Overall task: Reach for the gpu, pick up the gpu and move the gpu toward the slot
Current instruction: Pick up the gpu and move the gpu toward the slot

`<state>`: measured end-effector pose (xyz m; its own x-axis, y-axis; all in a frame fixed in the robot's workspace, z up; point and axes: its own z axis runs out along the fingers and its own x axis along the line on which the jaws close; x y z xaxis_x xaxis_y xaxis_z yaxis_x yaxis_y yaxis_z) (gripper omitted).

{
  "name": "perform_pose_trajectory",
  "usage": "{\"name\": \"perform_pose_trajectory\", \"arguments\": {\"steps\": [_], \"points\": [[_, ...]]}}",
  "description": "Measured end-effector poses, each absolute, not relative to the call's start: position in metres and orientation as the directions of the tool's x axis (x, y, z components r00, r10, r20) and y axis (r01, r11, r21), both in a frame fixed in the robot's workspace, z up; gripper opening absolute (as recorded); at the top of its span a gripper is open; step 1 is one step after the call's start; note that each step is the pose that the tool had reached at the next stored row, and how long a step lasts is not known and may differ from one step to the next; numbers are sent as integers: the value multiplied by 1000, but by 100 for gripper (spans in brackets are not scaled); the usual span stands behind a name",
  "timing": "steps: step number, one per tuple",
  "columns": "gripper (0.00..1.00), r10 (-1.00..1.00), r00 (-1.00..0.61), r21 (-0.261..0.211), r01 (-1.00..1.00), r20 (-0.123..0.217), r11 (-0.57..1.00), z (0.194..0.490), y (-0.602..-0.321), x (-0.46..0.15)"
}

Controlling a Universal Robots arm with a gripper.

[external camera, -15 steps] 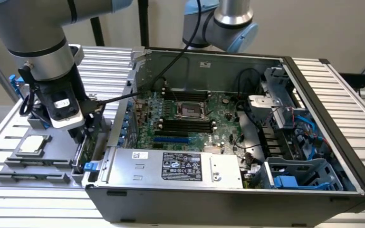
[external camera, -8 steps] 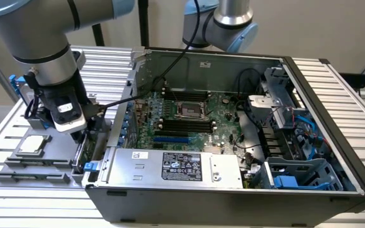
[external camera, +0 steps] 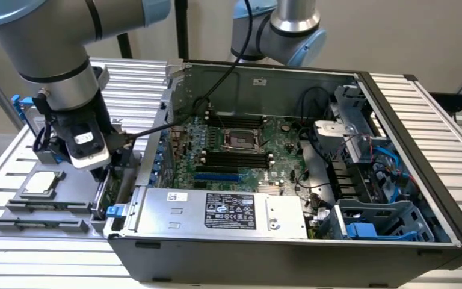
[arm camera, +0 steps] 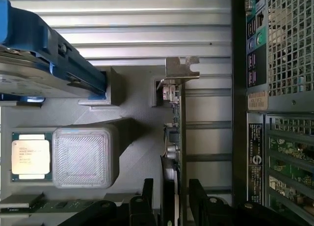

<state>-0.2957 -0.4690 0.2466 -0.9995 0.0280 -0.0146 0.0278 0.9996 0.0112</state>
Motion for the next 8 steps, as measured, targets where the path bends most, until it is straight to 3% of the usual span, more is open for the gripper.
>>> {"name": "perform_pose_trajectory", "arguments": {"steps": [8], "points": [[42,30,-999,8,30,-14,1000,243,-469,-296]]}}
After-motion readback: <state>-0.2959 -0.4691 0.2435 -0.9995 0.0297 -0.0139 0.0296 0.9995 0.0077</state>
